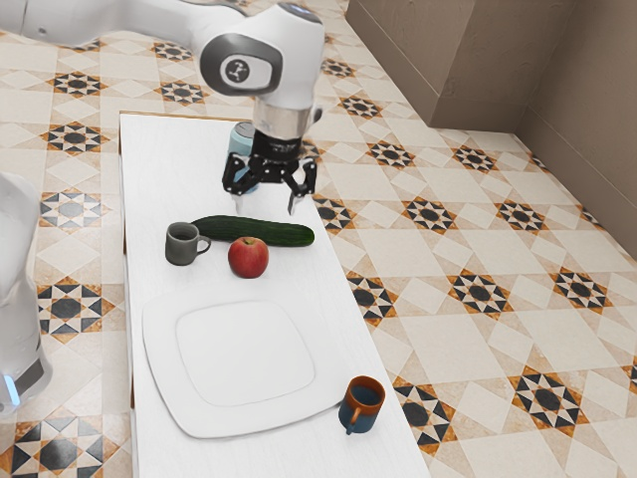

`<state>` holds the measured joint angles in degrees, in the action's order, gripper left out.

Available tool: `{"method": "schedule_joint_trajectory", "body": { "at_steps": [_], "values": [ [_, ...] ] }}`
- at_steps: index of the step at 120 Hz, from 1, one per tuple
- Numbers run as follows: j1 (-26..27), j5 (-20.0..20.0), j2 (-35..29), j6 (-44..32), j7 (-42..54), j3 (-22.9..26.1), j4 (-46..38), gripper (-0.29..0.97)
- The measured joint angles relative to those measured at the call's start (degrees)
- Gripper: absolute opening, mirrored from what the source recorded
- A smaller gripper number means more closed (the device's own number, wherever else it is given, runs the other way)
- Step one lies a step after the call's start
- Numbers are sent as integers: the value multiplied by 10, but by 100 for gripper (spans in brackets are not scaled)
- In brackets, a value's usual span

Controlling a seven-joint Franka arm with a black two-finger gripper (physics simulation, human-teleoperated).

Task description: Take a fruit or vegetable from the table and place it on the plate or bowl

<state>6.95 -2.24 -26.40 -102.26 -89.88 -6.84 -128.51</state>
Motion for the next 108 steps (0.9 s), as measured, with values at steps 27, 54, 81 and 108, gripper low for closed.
{"method": "schedule_joint_trajectory", "body": {
  "at_steps": [27,54,81,108],
  "values": [
    [-5,-1,-17,18,-32,0,-36,68],
    [-14,1,-17,18,-52,0,-51,68],
    [-28,2,5,-9,-58,-2,-60,68],
    [-28,2,10,-28,-58,-1,-82,68]
  ]
}}
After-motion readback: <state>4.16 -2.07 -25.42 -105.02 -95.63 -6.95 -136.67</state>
